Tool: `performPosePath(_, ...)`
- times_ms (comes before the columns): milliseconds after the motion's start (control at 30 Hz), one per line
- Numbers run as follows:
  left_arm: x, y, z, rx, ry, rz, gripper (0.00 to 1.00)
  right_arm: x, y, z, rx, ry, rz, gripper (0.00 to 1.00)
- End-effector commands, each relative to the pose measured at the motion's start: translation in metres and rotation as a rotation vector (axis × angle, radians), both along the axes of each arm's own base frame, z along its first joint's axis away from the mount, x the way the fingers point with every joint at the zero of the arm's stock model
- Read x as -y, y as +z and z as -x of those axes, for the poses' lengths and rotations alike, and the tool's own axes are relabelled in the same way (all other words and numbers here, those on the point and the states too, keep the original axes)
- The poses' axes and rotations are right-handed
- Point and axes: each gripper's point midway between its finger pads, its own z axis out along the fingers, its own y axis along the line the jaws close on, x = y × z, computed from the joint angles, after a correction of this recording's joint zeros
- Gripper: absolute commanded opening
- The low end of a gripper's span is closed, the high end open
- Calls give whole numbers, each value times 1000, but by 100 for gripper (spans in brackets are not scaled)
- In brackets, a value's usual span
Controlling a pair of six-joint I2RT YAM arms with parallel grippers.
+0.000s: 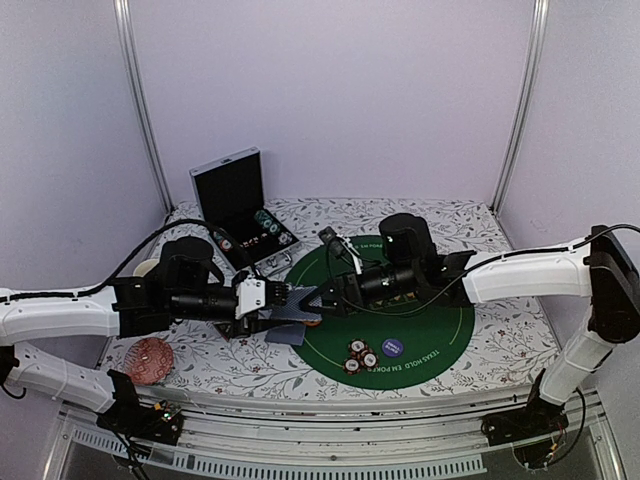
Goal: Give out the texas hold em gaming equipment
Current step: Pick up the poker card from the face-down deck piles.
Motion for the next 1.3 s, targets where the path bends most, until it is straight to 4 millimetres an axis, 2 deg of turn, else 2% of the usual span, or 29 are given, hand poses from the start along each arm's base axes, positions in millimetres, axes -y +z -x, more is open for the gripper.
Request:
performPosePath(0, 6, 9, 4, 12, -21, 21, 44, -18, 15, 14, -29, 90, -78, 72)
performPosePath(167, 6, 9, 4, 14, -18, 20, 44, -23, 13, 21, -58, 130, -89, 46)
performPosePath(300, 6, 10, 3, 16, -16, 22, 44, -23, 16, 22, -55, 137, -97, 22)
performPosePath(367, 6, 9, 3, 15, -16, 20, 45, -22, 17, 23, -52, 143, -100, 6)
performPosePath(400, 6, 9, 3, 15, -16, 18, 48, -22, 18, 24, -51, 145, -102, 3)
performPosePath(500, 6, 6, 1, 17, -4, 12, 71, -21, 21, 25, -46, 151, -107, 2)
performPosePath(600, 6, 1, -1, 15, 6, -3, 79, -19, 24, 26, -39, 152, -113, 2)
performPosePath(1000, 8, -2, 1, 5, -6, -8, 74, -19, 27, 27, -39, 156, -113, 2)
performPosePath(1267, 8, -2, 1, 6, -10, -9, 64, -21, 30, 26, -36, 160, -107, 2)
